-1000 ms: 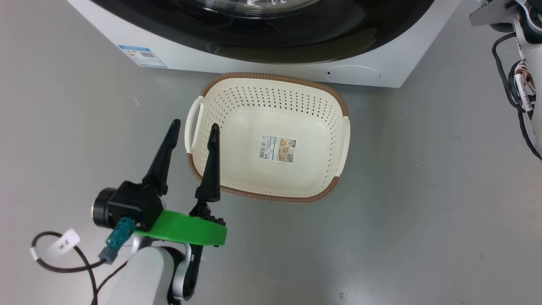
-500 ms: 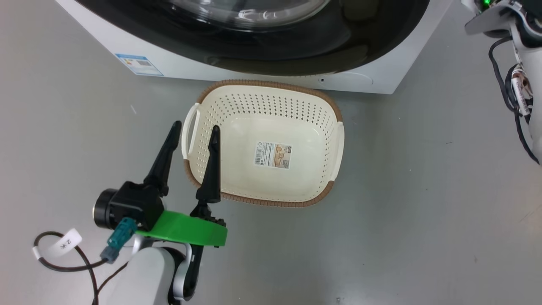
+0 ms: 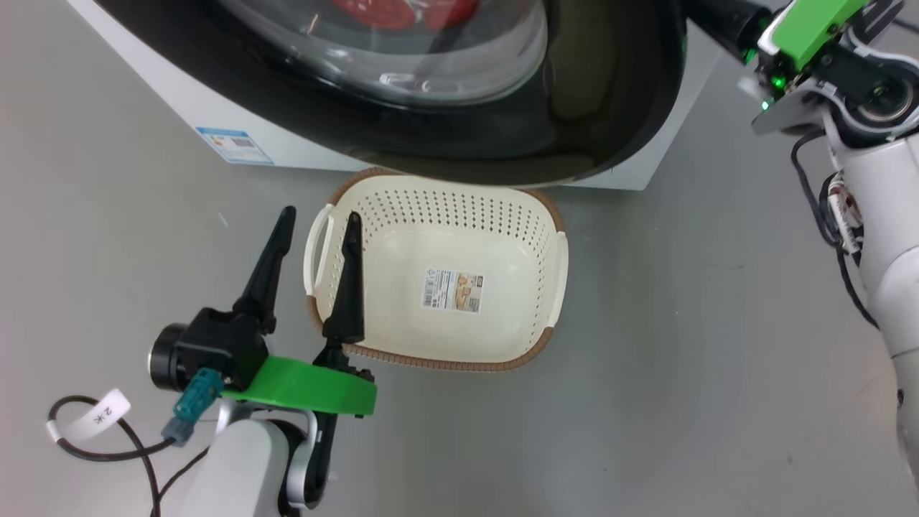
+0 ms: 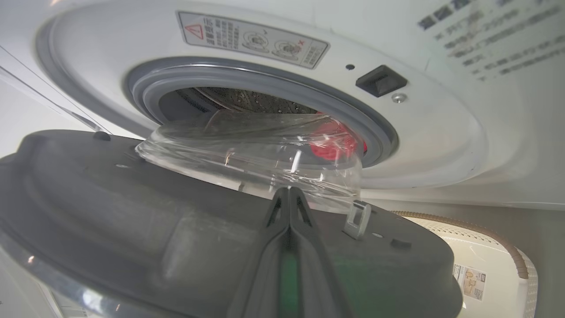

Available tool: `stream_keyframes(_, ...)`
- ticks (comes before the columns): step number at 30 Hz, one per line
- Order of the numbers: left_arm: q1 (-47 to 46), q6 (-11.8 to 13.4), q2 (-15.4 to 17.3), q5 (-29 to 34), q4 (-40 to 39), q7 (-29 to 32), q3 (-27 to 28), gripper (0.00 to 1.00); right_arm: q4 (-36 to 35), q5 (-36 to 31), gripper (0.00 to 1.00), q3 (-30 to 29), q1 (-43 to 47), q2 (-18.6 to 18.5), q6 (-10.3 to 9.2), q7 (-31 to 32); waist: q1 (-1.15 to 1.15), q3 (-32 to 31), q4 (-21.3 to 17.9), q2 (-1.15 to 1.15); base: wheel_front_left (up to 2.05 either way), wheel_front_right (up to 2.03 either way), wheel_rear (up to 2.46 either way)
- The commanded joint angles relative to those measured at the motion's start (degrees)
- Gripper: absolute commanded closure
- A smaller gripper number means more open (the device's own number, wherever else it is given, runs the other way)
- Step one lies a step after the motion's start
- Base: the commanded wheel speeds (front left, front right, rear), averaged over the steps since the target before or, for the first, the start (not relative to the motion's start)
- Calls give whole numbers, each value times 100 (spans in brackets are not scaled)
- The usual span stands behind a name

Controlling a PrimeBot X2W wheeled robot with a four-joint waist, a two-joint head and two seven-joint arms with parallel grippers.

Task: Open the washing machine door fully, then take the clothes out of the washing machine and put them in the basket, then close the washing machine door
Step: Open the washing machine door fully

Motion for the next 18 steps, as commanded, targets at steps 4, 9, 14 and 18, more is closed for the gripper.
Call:
stream_keyframes(4, 108, 29, 92, 52, -84, -69, 245, 0, -313, 152, 100, 17, 272, 250, 45, 172, 0, -257, -72, 0, 0, 0, 0)
stream_keyframes(9, 220, 32, 92, 111, -46, -69, 289, 0, -492, 243, 100, 31, 710, 336, 45, 321, 0, -587, -134, 0, 0, 0, 0)
stream_keyframes(14, 357, 45, 92, 173, -20, -69, 322, 0, -648, 311, 100, 85, 1104, 440, 45, 452, 0, -867, -194, 0, 0, 0, 0)
stream_keyframes(18, 476, 47, 94, 199, -12, -69, 366, 0, -768, 349, 100, 158, 1438, 527, 45, 536, 0, -1075, -237, 0, 0, 0, 0)
